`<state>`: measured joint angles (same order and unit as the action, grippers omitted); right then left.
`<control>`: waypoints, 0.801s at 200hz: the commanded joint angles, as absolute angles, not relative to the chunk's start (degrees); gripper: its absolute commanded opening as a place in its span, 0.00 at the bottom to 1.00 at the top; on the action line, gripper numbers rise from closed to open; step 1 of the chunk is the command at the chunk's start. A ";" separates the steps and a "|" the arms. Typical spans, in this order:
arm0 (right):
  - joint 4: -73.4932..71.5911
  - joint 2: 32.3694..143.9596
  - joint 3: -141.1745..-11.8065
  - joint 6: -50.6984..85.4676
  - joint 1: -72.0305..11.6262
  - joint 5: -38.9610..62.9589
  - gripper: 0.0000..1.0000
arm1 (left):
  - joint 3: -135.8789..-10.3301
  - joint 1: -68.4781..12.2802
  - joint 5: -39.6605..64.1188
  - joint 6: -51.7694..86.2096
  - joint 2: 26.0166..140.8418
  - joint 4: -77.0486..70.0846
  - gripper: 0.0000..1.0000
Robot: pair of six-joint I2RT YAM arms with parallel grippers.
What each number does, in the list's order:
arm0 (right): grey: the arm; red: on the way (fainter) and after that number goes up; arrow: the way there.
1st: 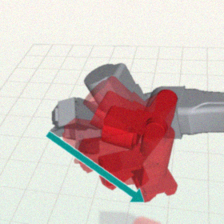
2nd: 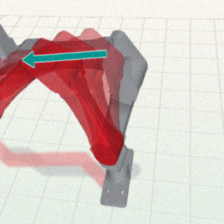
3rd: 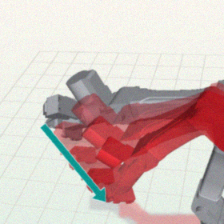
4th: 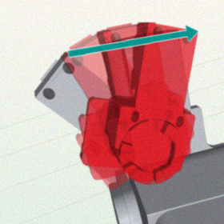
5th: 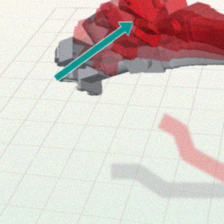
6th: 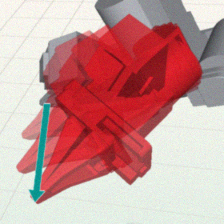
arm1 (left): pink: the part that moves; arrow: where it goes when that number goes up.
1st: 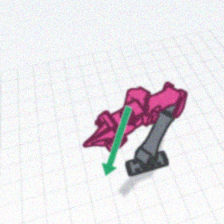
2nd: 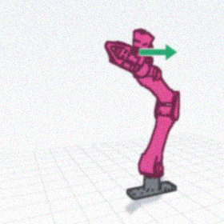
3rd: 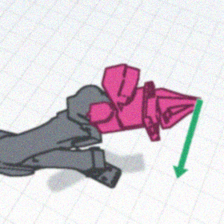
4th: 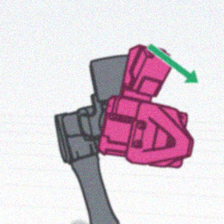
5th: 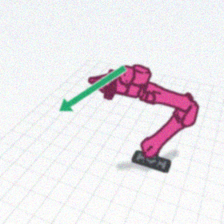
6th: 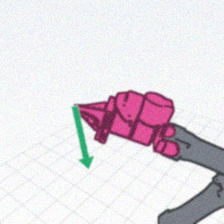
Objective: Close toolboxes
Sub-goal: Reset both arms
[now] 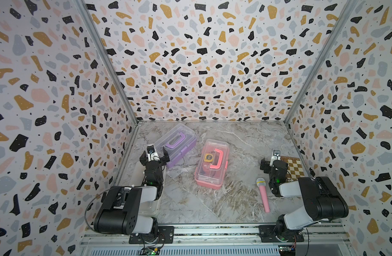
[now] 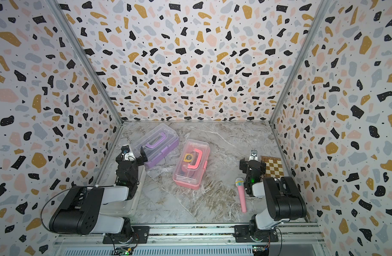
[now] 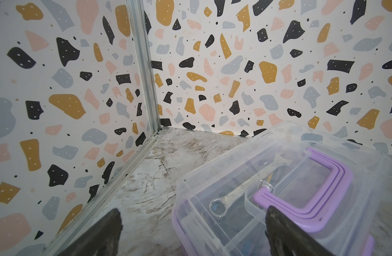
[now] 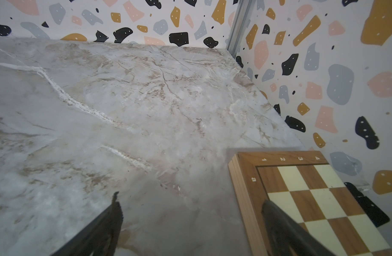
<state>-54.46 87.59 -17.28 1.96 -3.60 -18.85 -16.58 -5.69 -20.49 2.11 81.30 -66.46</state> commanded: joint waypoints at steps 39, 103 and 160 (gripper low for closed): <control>-54.76 87.19 -18.37 2.46 -3.40 -19.25 1.00 | -15.99 -5.80 -21.45 1.47 83.19 -55.72 0.99; -54.76 87.19 -18.37 2.45 -3.40 -19.22 1.00 | -16.14 -5.76 -21.88 1.65 83.19 -55.37 0.99; -54.73 87.19 -18.37 2.43 -3.36 -19.25 1.00 | -16.17 -5.73 -21.72 1.66 83.19 -55.37 0.87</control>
<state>-54.43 87.59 -17.26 2.00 -3.60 -18.85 -17.43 -5.76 -21.50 2.26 81.30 -64.79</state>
